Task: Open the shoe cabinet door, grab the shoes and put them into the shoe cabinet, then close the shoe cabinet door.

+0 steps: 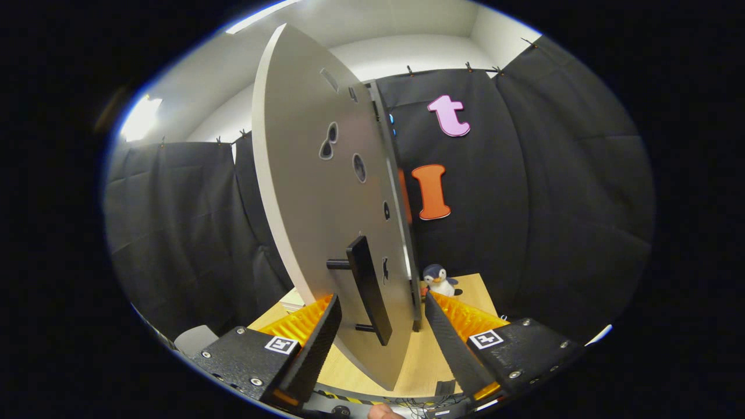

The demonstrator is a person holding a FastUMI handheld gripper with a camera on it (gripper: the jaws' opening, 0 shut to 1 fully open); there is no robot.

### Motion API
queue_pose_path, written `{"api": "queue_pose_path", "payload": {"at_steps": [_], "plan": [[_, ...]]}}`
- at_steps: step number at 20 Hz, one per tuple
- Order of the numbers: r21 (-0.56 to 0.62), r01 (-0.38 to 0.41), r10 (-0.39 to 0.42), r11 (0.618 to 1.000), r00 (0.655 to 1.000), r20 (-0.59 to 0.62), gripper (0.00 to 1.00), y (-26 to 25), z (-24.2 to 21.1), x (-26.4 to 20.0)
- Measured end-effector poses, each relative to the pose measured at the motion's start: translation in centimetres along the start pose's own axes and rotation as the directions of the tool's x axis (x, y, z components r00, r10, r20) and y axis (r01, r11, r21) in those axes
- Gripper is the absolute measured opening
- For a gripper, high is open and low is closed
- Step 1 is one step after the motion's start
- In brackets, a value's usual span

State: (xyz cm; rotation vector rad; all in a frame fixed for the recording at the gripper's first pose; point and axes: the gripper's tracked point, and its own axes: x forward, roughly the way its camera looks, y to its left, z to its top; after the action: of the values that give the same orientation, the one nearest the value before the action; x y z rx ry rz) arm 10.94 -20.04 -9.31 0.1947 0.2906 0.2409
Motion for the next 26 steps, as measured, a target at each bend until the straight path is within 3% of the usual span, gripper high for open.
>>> {"api": "queue_pose_path", "payload": {"at_steps": [3,18,26], "plan": [[0.002,-0.025,0.025,1.0,0.999,-0.022,0.92,3.1,-0.6,1.3],[-0.048,0.042,-0.044,0.998,0.998,-0.04,0.93,14.8,-1.5,9.3],[-0.105,0.003,-0.009,0.995,0.999,-0.053,0.93,20.7,-1.3,15.2]]}}
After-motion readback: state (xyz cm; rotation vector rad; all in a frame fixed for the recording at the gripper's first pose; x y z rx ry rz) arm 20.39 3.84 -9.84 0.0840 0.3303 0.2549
